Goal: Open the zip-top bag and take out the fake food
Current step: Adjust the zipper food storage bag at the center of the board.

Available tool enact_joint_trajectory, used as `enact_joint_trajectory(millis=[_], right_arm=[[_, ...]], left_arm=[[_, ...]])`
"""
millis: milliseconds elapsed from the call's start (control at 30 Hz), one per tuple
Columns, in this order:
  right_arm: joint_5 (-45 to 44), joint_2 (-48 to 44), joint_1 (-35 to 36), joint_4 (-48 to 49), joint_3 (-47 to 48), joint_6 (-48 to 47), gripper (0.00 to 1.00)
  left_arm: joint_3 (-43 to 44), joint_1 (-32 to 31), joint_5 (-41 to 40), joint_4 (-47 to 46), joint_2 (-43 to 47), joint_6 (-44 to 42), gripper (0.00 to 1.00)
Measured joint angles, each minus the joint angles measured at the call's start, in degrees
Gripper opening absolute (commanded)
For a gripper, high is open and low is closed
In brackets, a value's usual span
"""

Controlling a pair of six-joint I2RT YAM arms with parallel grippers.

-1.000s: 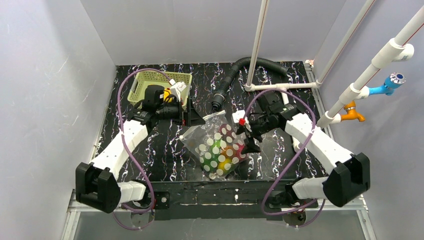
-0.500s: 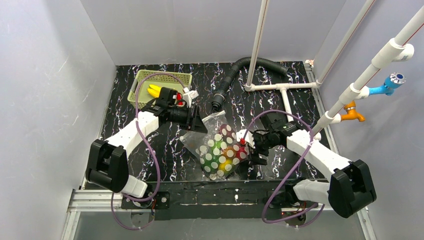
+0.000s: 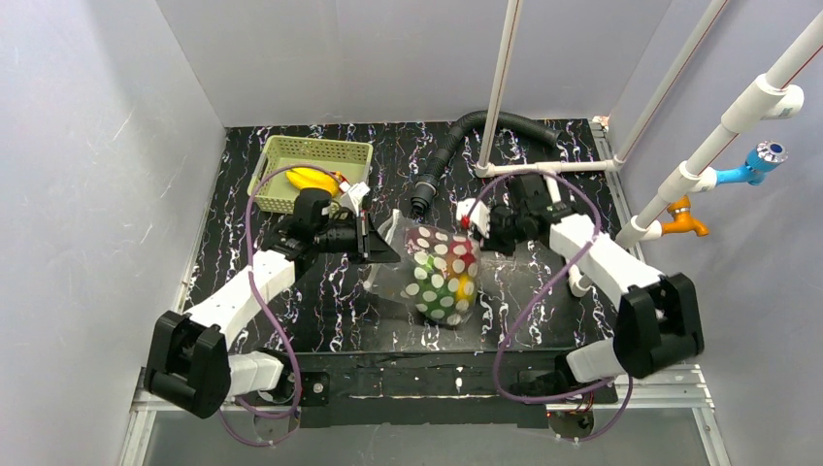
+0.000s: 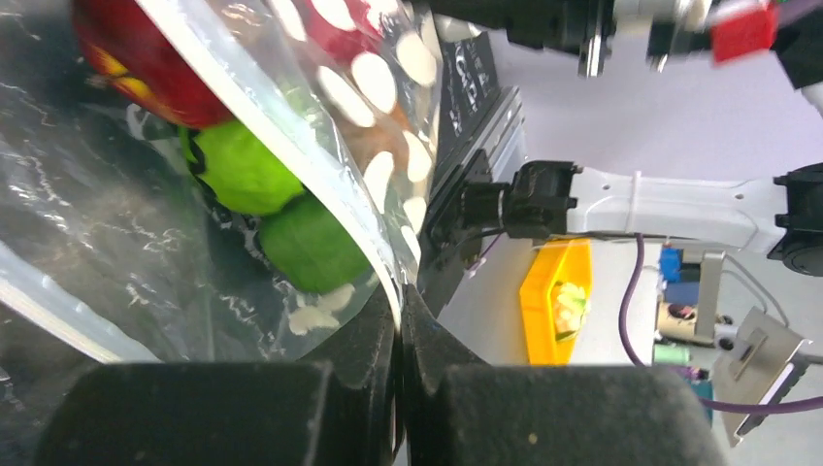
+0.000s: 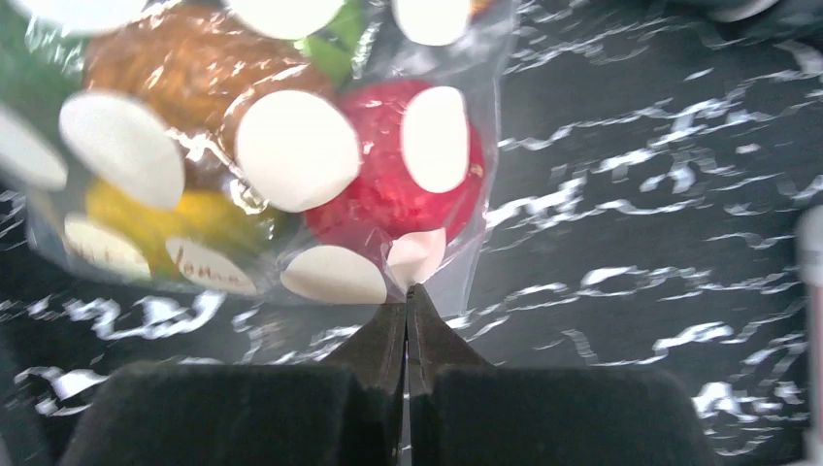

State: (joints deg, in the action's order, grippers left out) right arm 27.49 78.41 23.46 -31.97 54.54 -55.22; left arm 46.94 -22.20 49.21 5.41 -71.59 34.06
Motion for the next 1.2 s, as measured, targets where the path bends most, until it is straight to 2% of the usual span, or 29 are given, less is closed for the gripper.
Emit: enact_joint_trajectory(millis=[133,167,200,300,367,467,600,633,767,900,1067,1200], right_arm=[[-0.24,9.38,-1.07,-0.52,12.37,0.85,0.01],[-0.24,10.27,-1.07,-0.28,13.4,1.09,0.09],[-0.48,11.78,-1.07,-0.33,15.23,1.73,0.23],[-1.49,16.72,-0.98,-0.46,20.96,5.03,0.46],[-2.08,18.91,-0.98,-0.68,23.93,6.88,0.58],[-2.21,19.37,-1.01,-0.81,25.62,8.98,0.68],[-1.2,15.5,-1.01,-1.09,24.26,11.15,0.78],[-0.13,13.73,-1.01,-1.81,23.76,11.21,0.84],[9.86,4.11,-1.11,-5.38,19.8,9.73,0.97],[22.86,-5.97,-0.11,-7.41,13.88,8.98,0.98],[28.13,-7.06,3.67,-7.96,12.04,12.68,0.98],[26.6,-5.9,7.69,-6.32,11.91,17.4,0.98]], left_arm=[[-5.7,-2.89,-4.15,-12.94,2.43,11.06,0.0],[-6.54,-4.02,-4.24,-13.14,2.49,11.28,0.0],[-7.41,-5.25,-5.53,-15.37,2.43,13.29,0.0],[-10.32,-9.11,-11.19,-21.99,2.16,18.71,0.0],[-11.63,-11.32,-15.06,-25.09,1.55,21.33,0.0],[-12.61,-14.4,-21.4,-28.63,0.39,24.68,0.03],[-12.72,-16.7,-27.08,-32.11,-0.2,26.99,0.3],[-12.72,-16.9,-27.56,-32.57,-0.2,26.88,0.36],[-12.9,-17.0,-28.46,-33.55,-0.07,27.04,0.57],[-15.15,-17.0,-28.5,-33.75,2.34,26.43,0.74],[-17.88,-17.0,-29.4,-30.49,8.44,25.29,0.97],[-19.04,-16.98,-33.59,-21.62,17.79,23.54,0.98]])
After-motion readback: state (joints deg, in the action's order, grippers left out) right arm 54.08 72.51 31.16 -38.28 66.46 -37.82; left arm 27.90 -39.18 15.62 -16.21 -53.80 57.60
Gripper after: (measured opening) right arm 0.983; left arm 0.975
